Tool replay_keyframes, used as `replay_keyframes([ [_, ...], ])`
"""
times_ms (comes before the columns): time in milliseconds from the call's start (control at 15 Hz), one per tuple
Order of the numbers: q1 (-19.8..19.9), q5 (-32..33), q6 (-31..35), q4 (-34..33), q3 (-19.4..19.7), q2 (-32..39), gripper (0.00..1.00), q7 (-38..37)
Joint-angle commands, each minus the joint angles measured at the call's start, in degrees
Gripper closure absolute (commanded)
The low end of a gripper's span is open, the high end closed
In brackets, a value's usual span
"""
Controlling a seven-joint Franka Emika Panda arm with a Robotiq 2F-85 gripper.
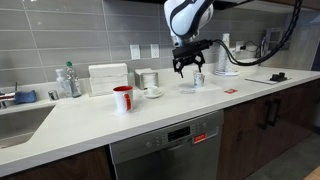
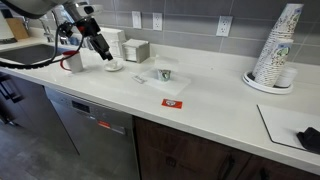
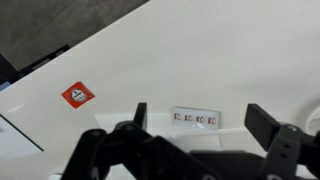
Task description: Put the white sachet on top of the napkin on the coffee cup
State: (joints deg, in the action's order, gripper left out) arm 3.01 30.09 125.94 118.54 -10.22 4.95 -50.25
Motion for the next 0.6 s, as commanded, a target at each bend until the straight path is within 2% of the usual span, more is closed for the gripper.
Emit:
replay_keyframes([
  [0,-4.05,2.45,-0.02,-6.96,4.72,8.52,0.0,-2.56],
  [267,-7.78,4.76,3.31,-11.84,8.77,15.32,0.0,-6.28],
  [533,-10.08,4.06,4.74,-15.7,11.9,20.75,0.0,-8.05],
])
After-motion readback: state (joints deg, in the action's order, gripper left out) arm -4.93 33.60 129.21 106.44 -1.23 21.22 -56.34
